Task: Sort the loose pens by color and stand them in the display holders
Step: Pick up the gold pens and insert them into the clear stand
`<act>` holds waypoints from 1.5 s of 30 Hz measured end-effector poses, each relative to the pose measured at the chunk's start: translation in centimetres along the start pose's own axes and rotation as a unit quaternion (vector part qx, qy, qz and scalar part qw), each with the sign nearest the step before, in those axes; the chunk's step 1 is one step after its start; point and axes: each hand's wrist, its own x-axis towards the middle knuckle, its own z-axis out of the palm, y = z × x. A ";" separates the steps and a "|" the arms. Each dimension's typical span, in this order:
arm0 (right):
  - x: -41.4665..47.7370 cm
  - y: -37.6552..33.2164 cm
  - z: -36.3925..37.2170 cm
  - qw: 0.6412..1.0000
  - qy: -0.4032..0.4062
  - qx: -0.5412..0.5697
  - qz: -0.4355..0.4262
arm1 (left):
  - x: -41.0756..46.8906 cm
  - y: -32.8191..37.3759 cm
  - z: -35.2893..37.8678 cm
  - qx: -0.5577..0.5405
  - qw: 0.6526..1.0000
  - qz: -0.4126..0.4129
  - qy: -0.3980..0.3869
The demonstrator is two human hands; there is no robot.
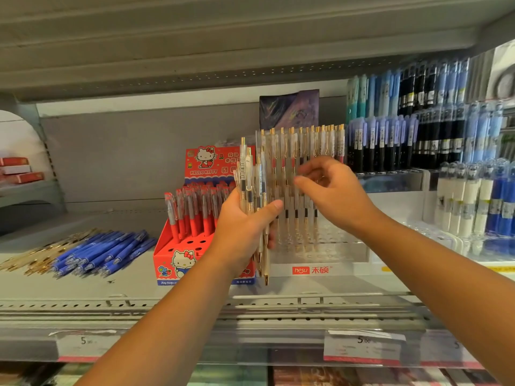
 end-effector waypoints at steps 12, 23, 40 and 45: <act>-0.1 -2.6 2.0 0.942 -0.086 0.283 0.160 | -0.3 0.3 0.4 -0.008 0.998 -0.022 -0.058; 0.1 -2.4 0.0 0.890 -0.064 0.431 0.133 | 0.6 -0.3 -0.3 -0.049 0.998 -0.027 0.012; 0.7 2.6 -3.2 0.989 0.148 0.004 0.003 | 0.7 -0.7 -0.5 0.025 0.999 0.010 0.026; 0.9 3.1 -2.9 0.990 0.139 -0.007 0.005 | 0.5 -0.6 -0.5 0.025 0.999 0.017 0.024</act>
